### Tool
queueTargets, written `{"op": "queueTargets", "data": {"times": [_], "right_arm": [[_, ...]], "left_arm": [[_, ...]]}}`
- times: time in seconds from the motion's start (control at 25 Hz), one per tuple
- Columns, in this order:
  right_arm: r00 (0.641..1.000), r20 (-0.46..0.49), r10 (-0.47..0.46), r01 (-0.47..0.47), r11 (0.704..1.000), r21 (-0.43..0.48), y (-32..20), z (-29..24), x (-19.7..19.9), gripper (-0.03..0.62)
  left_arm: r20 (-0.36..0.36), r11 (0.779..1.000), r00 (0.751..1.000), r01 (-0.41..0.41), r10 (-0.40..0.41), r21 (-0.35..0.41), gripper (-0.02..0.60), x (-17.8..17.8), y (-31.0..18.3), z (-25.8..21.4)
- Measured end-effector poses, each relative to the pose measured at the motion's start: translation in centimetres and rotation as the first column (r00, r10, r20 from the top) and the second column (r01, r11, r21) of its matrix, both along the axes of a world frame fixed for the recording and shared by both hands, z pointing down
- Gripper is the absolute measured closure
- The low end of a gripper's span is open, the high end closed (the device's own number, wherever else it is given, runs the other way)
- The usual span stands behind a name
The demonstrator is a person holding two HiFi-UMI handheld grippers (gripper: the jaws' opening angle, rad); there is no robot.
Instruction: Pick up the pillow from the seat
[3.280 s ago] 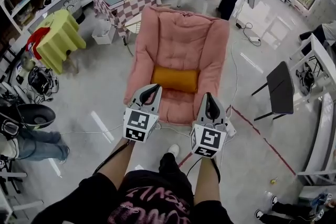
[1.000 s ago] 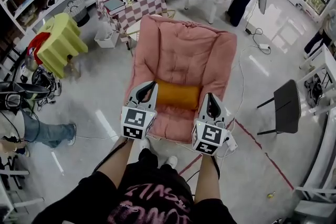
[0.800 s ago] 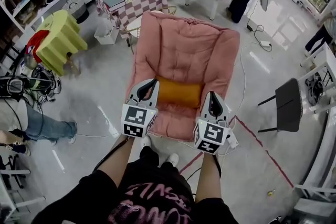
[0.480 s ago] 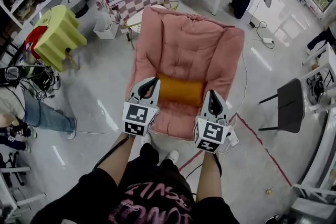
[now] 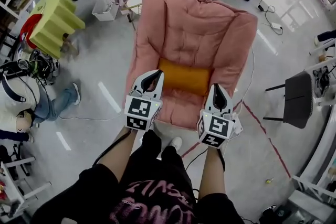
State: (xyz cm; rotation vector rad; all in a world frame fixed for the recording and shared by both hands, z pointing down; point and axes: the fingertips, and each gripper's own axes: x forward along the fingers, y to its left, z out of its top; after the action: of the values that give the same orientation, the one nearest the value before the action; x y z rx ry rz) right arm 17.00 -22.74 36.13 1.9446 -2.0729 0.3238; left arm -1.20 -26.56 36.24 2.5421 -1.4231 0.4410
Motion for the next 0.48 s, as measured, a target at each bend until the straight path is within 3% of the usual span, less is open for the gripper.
{"op": "queueTargets", "data": {"times": [0.48], "right_arm": [[1.000, -0.009, 0.001, -0.002, 0.993, -0.118, -2.3, 7.1, -0.9, 0.572]], "left_arm": [[0.024, 0.994, 1.000, 0.000, 0.002, -0.105, 0.568, -0.9, -2.8, 7.4]]}}
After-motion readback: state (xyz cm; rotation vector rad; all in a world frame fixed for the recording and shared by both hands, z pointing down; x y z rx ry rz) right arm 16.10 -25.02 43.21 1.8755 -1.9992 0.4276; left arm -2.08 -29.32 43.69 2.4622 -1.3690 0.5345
